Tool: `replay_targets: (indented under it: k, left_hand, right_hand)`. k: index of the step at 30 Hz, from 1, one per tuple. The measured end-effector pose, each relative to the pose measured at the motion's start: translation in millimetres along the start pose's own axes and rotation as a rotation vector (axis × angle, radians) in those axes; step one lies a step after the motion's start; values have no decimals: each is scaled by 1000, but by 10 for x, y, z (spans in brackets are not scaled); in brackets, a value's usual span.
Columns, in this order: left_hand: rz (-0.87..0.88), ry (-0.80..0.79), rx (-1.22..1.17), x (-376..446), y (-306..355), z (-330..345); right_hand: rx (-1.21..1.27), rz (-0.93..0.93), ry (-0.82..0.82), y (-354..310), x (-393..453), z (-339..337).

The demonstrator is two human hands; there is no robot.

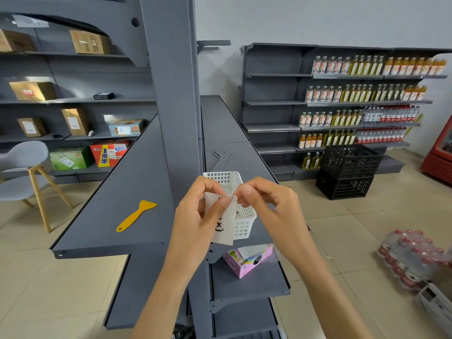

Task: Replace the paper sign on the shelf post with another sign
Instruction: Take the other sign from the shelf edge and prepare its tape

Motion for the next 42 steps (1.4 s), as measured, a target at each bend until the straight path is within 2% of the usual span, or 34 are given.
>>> replay_targets:
  k: [5,12,16,21,32,42]
  left_hand:
    - [-32,-1,40,16,-67,-21]
    - [-57,5,57,28,-64,-14]
    - [-7,-34,188,50,-59,28]
    - [-13,-18,236,129,-109,-6]
    - [-71,-31,255,157,-219,21]
    - [8,-49,334,209,-208,35]
  right_hand:
    - [-157,1,-93,0,73,-24]
    - [-420,-106,-159,-1,93,16]
    - [-330,-73,-140,59,96,78]
    - [-259,-31,-245,99,63,124]
    - [-237,40,-348,183,50,116]
    - [-272,47,-357,214,78,123]
Point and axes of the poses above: each hand's wrist, its own x-axis towards the middle knuckle, its own z-axis out of the palm, y = z × x, the point moved 6 cm from there along x, towards the middle knuckle, and after that the axes turned 4 degrees about -z, right-handed, at the moved point
